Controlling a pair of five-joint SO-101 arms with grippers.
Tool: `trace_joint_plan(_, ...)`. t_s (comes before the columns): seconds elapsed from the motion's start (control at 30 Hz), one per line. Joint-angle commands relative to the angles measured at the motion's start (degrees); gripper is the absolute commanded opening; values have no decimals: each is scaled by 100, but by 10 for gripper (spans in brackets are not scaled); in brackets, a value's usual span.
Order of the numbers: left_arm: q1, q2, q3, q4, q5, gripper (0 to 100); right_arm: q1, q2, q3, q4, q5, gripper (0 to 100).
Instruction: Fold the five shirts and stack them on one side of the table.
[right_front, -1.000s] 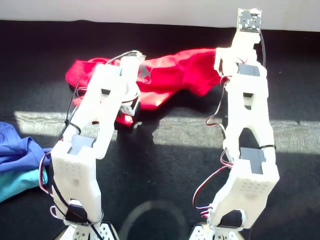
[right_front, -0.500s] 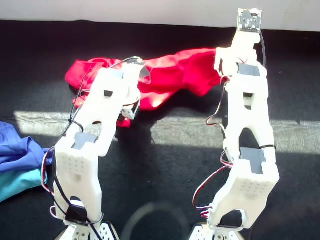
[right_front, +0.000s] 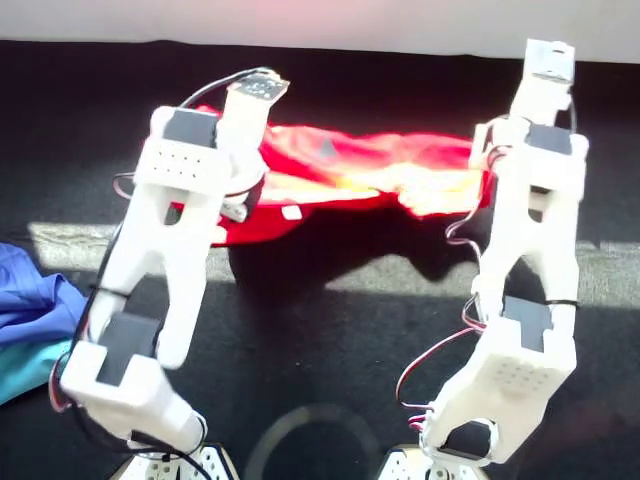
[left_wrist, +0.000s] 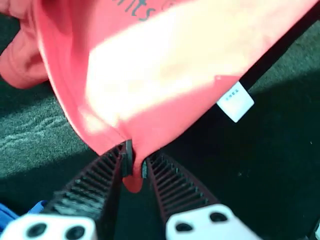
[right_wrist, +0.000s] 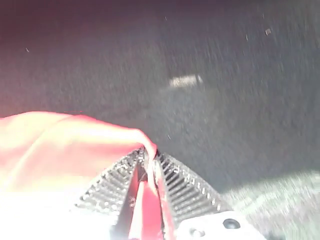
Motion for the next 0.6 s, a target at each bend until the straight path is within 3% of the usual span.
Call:
trace_joint_plan(0.0, -163, -840, -31, 545, -264, 9, 101, -101, -831, 1059, -53, 6)
trace_joint_plan(0.23, -1068, -1420, -4, 677, -712, 9, -382, -92, -1464, 2369, -35, 17)
trace_joint_plan(0.43, -1262, -1411, 1314, 527, -985, 9, -796, -171, -1622, 2765, -149, 256)
trace_joint_plan(0.57, -1446, -1473, 2457, -255, -985, 9, -752, -593, -1938, 2967, -396, 252)
